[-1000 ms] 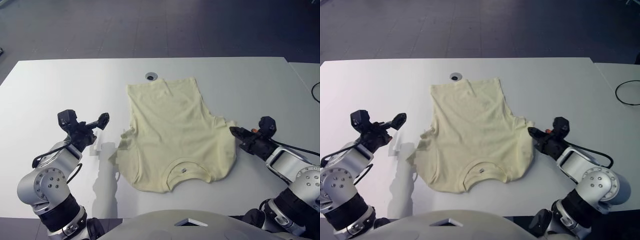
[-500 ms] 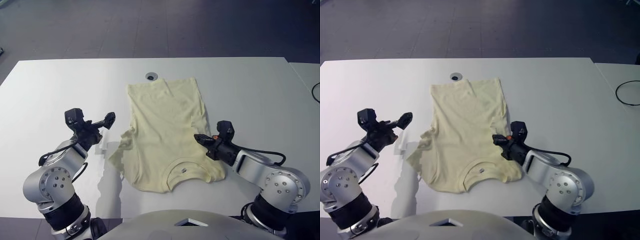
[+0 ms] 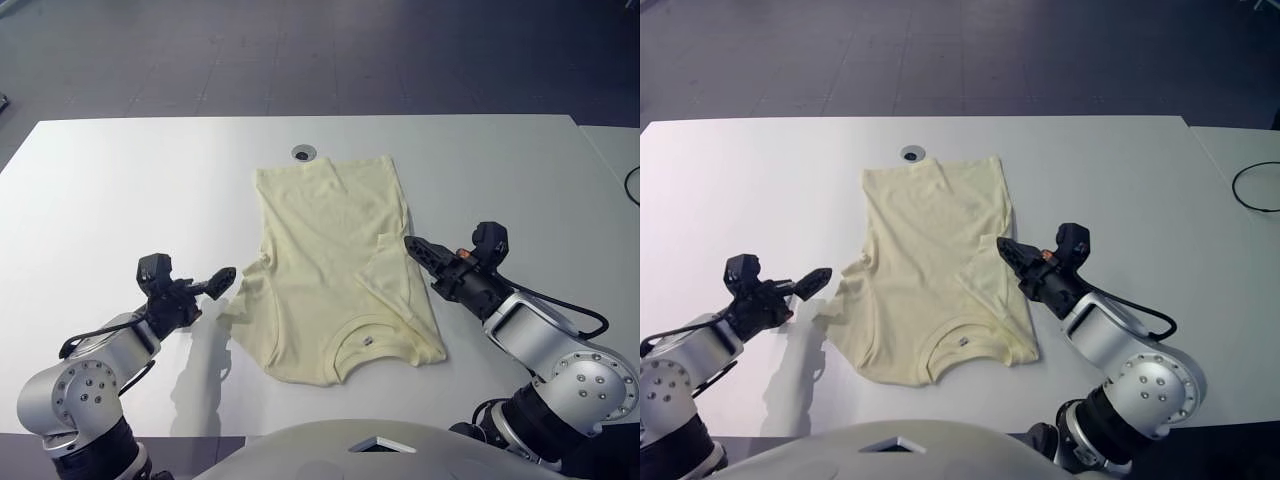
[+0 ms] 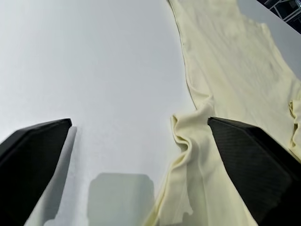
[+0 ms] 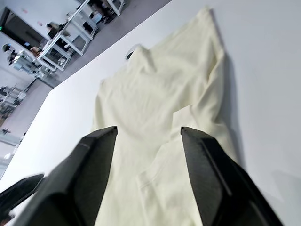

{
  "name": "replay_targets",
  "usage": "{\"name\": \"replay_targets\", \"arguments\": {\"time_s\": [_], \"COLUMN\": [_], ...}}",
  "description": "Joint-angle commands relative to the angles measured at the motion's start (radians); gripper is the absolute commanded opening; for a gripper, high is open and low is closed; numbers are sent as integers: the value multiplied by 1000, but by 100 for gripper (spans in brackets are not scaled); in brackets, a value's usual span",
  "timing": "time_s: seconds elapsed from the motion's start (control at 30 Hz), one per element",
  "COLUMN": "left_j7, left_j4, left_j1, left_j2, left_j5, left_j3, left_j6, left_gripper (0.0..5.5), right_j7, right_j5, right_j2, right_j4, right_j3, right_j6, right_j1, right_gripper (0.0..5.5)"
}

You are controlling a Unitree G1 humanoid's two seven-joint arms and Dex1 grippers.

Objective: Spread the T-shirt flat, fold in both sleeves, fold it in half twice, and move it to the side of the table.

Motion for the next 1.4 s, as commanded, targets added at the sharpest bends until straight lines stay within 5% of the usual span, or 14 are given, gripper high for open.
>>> {"name": "replay_targets", "arguments": {"time_s": [0.03, 0.3, 0.53, 0.77, 1.1, 1.4], "left_j7": [-75, -239, -221, -174, -178, -175], "left_j4": [-12, -8, -21, -15, 20, 233], "left_j1": [57, 190, 197, 187, 195, 148], "left_j2": [77, 229, 182, 129, 227, 379], "left_j5": [-53, -107, -94, -89, -33, 120], "left_j3": [4, -51, -103, -109, -194, -248], "left_j6": [62, 93, 63, 55, 26, -130], "left_gripper": [540, 436, 332, 203, 8, 4], "right_j7": [-44, -104, -147, -197, -303, -384], "right_j5": [2, 48, 96, 151, 265, 386], "right_j2": [89, 91, 55, 8, -56, -190], "right_j4": [-4, -10, 25, 63, 99, 156], "right_j3": [-11, -15, -5, 10, 83, 163], "right_j6": [-20, -46, -65, -98, -210, -354], "right_j1": [16, 43, 40, 45, 91, 122], "right_gripper": [319, 448, 540, 540, 540, 540]}}
